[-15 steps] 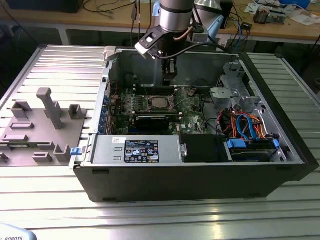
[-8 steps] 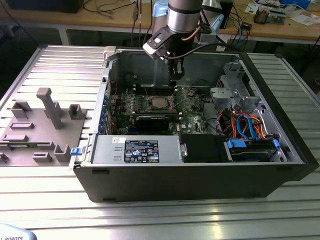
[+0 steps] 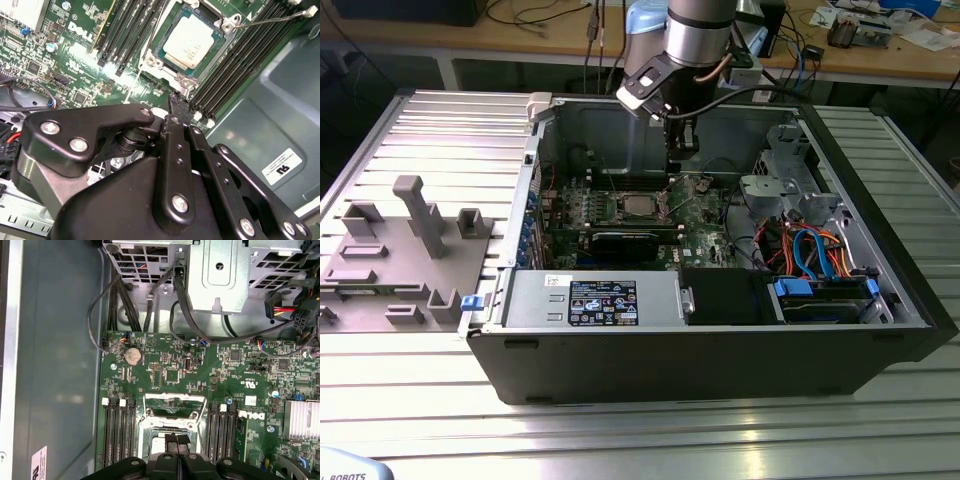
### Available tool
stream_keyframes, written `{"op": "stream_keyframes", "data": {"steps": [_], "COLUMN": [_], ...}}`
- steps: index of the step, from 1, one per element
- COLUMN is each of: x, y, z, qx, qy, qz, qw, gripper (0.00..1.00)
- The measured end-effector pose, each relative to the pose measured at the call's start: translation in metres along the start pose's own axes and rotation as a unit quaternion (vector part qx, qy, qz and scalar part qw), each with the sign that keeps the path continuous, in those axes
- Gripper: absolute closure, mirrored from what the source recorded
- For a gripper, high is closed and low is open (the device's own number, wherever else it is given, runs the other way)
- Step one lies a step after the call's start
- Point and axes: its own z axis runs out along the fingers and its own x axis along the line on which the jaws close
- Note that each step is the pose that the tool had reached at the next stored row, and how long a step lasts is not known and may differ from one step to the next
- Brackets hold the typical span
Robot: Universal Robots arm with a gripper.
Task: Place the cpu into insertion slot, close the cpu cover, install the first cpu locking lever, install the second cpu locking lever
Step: 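Close the cpu cover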
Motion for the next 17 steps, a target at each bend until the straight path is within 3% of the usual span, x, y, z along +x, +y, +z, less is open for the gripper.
{"op": "stream_keyframes", "data": {"steps": [17], "x": [-0.0006], "y": [0.0097], "z": [0.0], "qx": [0.0], "qy": [-0.0004], "qz": [0.0], "qw": [1.0], "gripper": [0.89]}}
